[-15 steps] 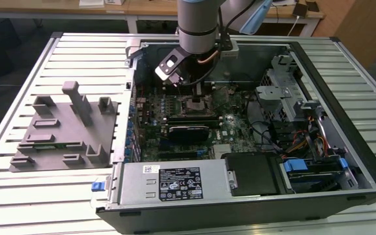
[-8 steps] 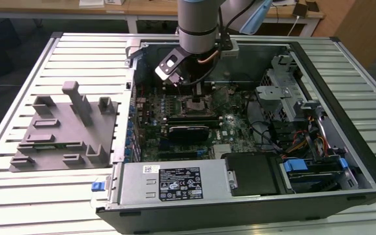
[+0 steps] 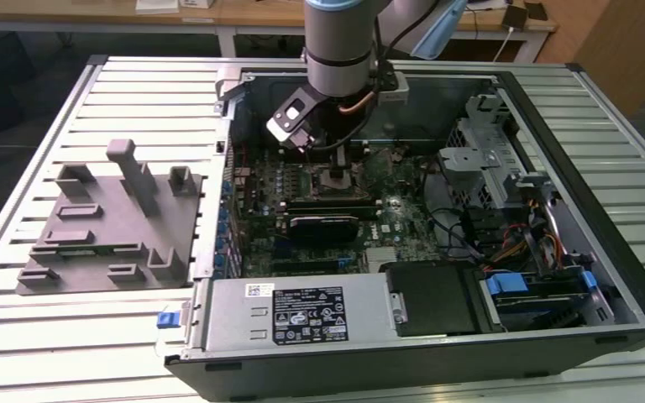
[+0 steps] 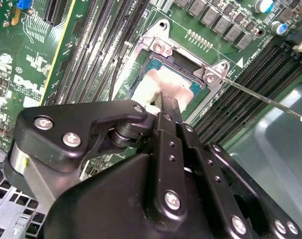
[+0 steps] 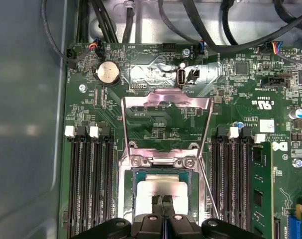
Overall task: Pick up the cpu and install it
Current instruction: 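Place the cpu into insertion slot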
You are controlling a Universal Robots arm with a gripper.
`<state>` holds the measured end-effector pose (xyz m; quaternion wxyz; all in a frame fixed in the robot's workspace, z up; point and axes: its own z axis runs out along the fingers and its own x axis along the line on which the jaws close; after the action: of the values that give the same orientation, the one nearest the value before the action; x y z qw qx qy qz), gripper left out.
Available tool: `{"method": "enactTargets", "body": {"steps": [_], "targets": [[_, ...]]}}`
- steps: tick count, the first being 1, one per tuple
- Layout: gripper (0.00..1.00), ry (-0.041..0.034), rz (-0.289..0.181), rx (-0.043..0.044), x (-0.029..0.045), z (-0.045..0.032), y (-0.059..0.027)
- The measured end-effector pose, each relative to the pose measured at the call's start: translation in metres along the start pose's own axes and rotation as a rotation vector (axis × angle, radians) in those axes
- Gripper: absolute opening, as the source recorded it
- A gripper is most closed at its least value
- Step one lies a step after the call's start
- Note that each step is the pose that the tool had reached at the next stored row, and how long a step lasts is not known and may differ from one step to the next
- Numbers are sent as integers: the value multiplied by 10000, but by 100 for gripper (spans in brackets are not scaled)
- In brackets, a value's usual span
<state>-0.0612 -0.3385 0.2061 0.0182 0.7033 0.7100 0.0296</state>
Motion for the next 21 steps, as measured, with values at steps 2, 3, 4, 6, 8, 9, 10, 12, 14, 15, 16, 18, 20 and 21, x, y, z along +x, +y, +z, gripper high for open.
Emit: {"method": "enactTargets", "body": {"steps": [2, 3, 4, 6, 8, 9, 10, 12, 14, 15, 16, 18, 20, 21], "targets": [[11, 2, -19, 0, 0, 15, -1], [11, 3, -27, 0, 0, 24, -1], [11, 4, -32, 0, 0, 32, -2], [11, 3, -35, 0, -1, 44, -3], [11, 3, -36, 0, -1, 54, -3], [11, 2, -36, 1, -1, 57, -4], [11, 2, -36, 1, -1, 57, -4], [11, 1, -36, 1, -1, 58, -4], [11, 5, -36, -1, -1, 61, -4], [11, 6, -36, -2, 0, 65, -4], [11, 4, -36, 0, -1, 67, -4], [11, 1, -36, 2, -1, 68, -5], [11, 2, -36, 1, -1, 69, -4], [11, 3, -36, 1, -1, 70, -4]]}}
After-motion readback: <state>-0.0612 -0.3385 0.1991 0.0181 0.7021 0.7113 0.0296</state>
